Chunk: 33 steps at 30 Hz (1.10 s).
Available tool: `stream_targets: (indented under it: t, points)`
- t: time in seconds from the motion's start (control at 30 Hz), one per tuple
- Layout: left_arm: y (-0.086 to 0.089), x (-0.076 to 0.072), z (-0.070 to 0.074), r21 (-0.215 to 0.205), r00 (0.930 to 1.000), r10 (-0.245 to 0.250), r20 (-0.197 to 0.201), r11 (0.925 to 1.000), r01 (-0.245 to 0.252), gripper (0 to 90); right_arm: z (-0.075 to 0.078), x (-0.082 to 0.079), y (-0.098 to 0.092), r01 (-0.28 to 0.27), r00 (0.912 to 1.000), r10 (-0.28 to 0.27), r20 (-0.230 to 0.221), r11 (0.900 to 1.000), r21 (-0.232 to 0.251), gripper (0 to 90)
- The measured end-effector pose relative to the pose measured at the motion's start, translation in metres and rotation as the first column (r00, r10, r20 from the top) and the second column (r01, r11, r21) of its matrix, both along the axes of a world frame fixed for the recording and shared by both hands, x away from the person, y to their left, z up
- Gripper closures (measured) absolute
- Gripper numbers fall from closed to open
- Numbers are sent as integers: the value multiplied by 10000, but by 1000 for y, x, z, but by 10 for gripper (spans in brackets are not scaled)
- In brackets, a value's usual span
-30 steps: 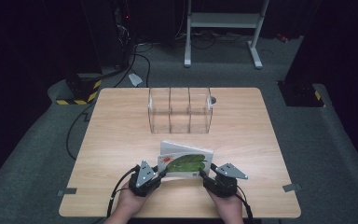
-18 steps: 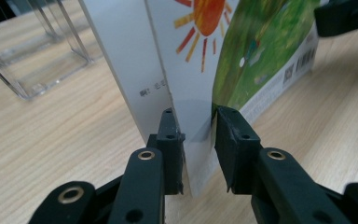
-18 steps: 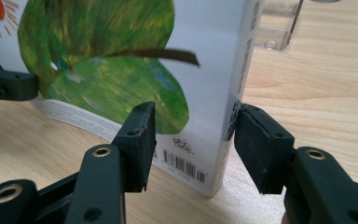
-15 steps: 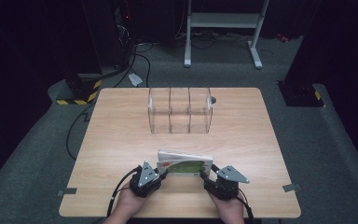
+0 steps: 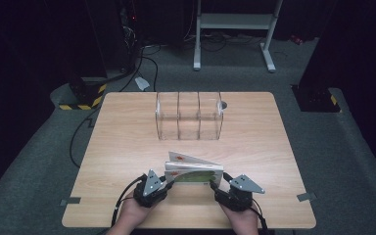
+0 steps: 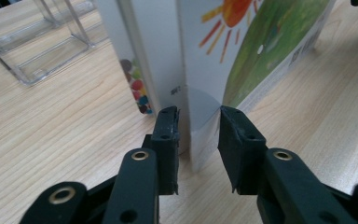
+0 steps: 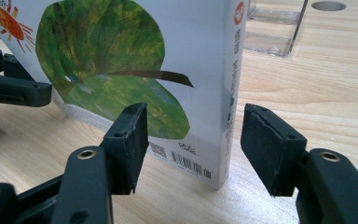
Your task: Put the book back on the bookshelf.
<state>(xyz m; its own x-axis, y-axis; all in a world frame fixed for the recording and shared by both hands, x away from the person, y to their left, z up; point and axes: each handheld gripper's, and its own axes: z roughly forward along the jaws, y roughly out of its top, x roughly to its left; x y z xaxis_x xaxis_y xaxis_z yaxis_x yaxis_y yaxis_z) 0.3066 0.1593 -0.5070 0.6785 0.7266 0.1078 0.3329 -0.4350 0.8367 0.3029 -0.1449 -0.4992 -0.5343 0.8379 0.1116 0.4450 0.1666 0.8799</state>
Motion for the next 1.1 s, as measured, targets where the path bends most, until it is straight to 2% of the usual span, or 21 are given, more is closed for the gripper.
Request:
stream_targets:
  t: [0.2, 0.27, 0.4, 0.53, 0.6, 0.73, 0.9, 1.1]
  points:
    - [6, 1, 5, -242, 9997, 204, -92, 9995, -206, 563, 1, 2, -2, -205, 9998, 205, -15, 9998, 77, 353]
    - [6, 1, 6, -320, 9994, 261, -215, 9991, -268, 519, 0, 5, -1, -372, 9990, 377, -245, 9992, 170, 311]
    - [4, 2, 6, -203, 9980, 504, -392, 9985, -512, 407, 2, 12, 0, -644, 9977, 647, -221, 9978, 176, 258]
    - [7, 2, 5, -9, 9963, 733, -447, 9973, -734, 339, 5, 18, 0, -864, 9962, 866, -55, 9958, 295, 246]
    - [10, 3, 4, -44, 9948, 861, -552, 9962, -864, 313, 7, 20, 0, -1035, 9946, 1033, 48, 9940, 350, 245]
    - [16, 4, 3, -9, 9917, 1103, -668, 9939, -1106, 300, 11, 25, 4, -1358, 9903, 1344, 364, 9899, 404, 245]
    - [21, 4, 2, 76, 9873, 1426, -697, 9898, -1424, 303, 11, 29, 5, -1567, 9869, 1545, 459, 9864, 491, 250]
    - [29, 8, 1, 259, 9797, 1888, -671, 9819, -1875, 304, 13, 26, 5, -1588, 9844, 1544, 848, 9862, 473, 347]
